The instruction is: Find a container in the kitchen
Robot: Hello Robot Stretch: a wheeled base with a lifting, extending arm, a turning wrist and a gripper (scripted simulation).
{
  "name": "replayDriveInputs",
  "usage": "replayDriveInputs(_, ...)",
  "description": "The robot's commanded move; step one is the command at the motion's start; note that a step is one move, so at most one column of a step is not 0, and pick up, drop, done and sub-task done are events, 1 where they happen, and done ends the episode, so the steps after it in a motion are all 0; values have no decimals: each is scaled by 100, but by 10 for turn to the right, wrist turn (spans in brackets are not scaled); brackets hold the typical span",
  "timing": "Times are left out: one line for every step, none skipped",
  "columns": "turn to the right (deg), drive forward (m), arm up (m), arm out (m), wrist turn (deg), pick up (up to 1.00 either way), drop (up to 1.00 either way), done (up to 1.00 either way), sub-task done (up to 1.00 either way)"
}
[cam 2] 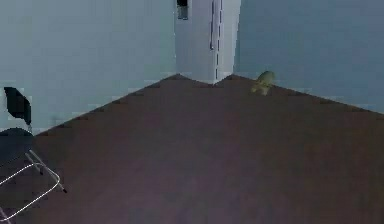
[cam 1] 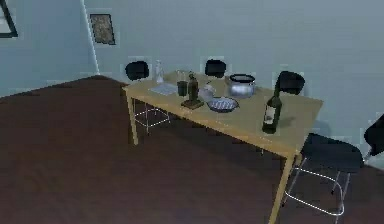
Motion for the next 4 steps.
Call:
replayDriveInputs(0,60,0,0,0,0,0,0,0)
replayDriveInputs(60,0,0,0,0,0,0,0,0)
replayDriveInputs(0,100,0,0,0,0,0,0,0)
replayDriveInputs(0,0,0,0,0,0,0,100,0)
